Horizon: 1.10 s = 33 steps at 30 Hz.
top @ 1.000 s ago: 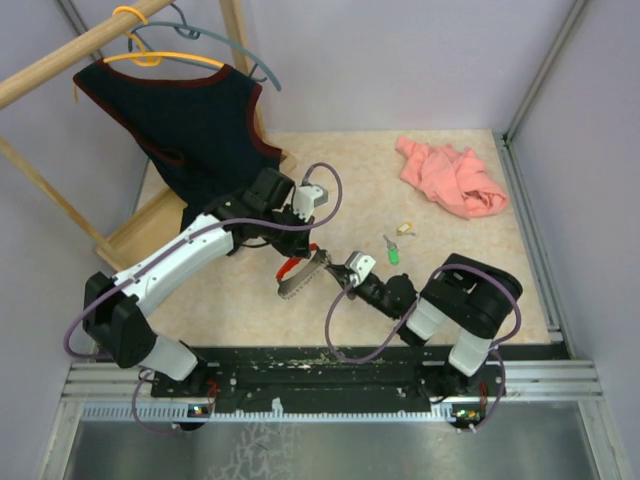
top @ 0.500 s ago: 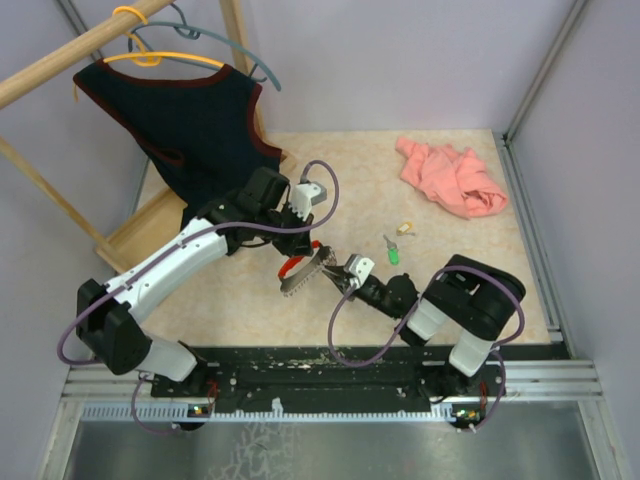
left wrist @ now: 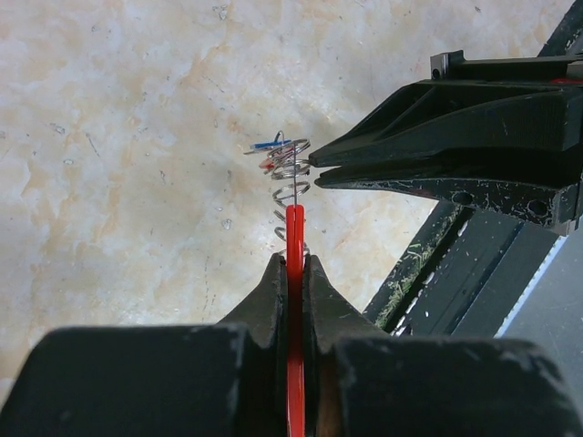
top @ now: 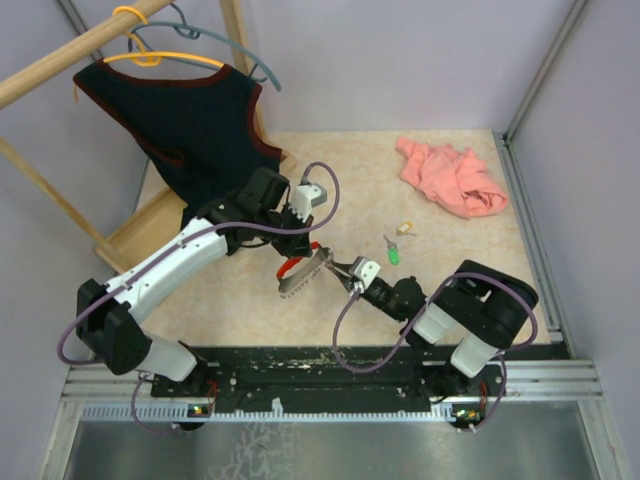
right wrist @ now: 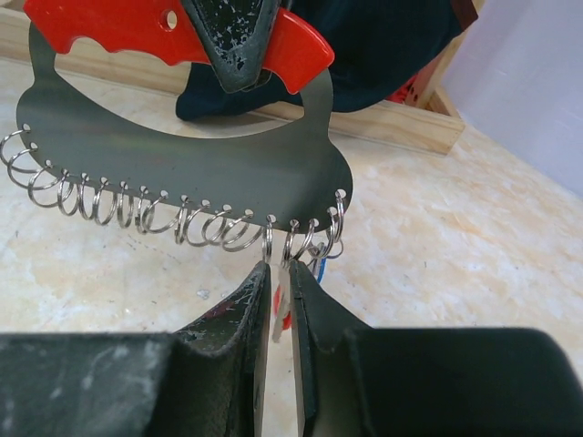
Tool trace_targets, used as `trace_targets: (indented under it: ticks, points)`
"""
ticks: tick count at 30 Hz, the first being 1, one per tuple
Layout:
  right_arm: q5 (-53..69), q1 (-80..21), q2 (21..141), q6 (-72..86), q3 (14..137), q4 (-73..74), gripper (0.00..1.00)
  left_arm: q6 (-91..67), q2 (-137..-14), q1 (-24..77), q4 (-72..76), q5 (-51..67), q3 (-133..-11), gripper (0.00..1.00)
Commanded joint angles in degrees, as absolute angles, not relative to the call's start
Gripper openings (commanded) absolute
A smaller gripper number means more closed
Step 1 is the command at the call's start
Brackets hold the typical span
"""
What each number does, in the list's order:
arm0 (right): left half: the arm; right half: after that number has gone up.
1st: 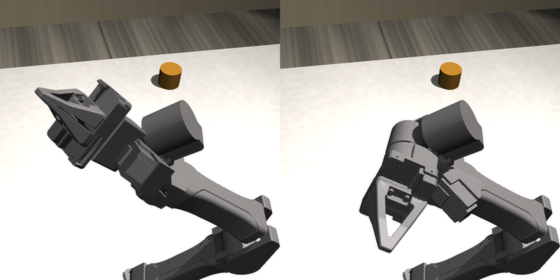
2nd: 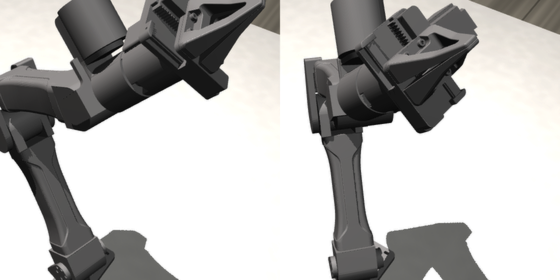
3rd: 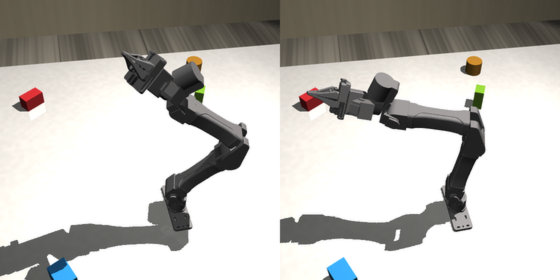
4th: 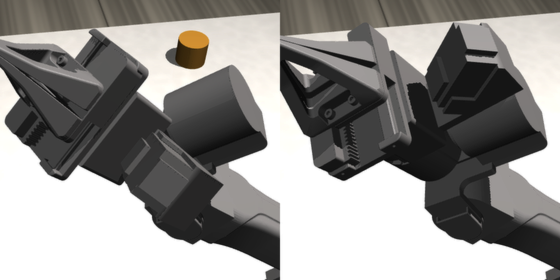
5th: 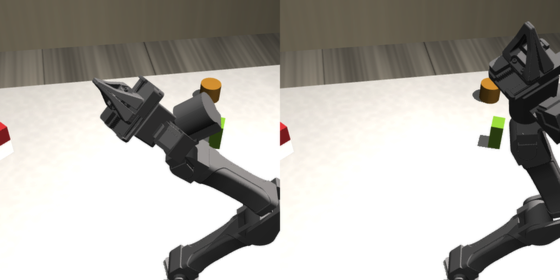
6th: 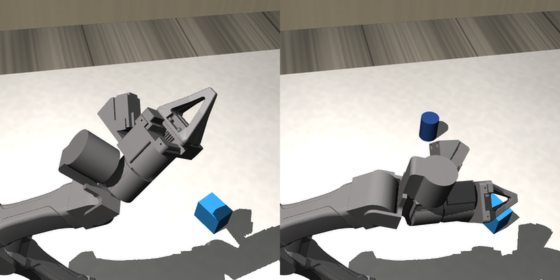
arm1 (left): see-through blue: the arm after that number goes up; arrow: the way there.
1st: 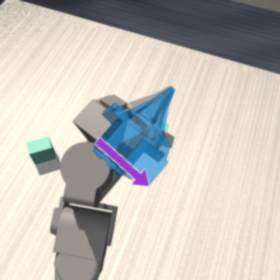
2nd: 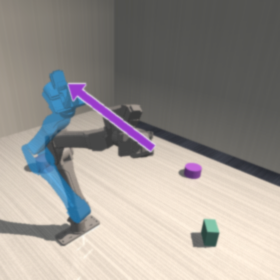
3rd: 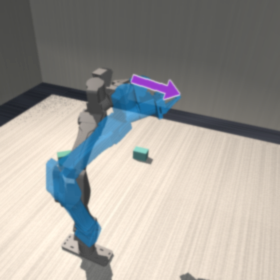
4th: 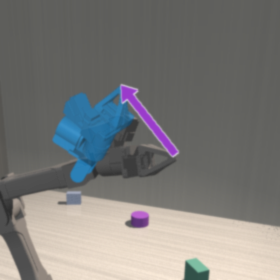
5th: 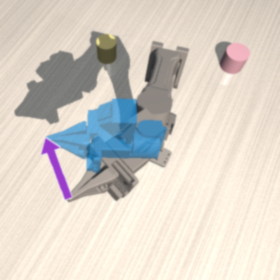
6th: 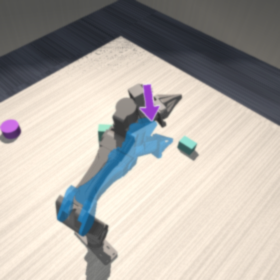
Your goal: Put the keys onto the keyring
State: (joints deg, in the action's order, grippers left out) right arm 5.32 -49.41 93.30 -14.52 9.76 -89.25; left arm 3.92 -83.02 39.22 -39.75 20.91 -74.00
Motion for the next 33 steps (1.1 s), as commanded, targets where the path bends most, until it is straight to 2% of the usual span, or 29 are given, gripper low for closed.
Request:
trace_targets:
  ticks: [1, 9, 13, 33]
  points:
    - [6.9, -50.0, 91.4, -14.5, 10.4, -98.8, 0.15, 4.6, -82.4, 39.1, -40.2, 21.7, -75.3, 0.0]
    - [7.6, -49.9, 91.9, -13.8, 11.7, -98.8, 0.15, 4.5, -82.6, 39.1, -40.0, 22.3, -75.3, 0.0]
    - [7.7, -50.0, 92.0, -13.6, 11.6, -98.8, 0.11, 4.6, -82.7, 39.1, -39.9, 22.6, -75.2, 0.0]
    - [6.7, -50.0, 92.9, -14.0, 12.4, -98.8, 0.1, 4.5, -82.8, 39.2, -39.8, 23.4, -75.2, 0.0]
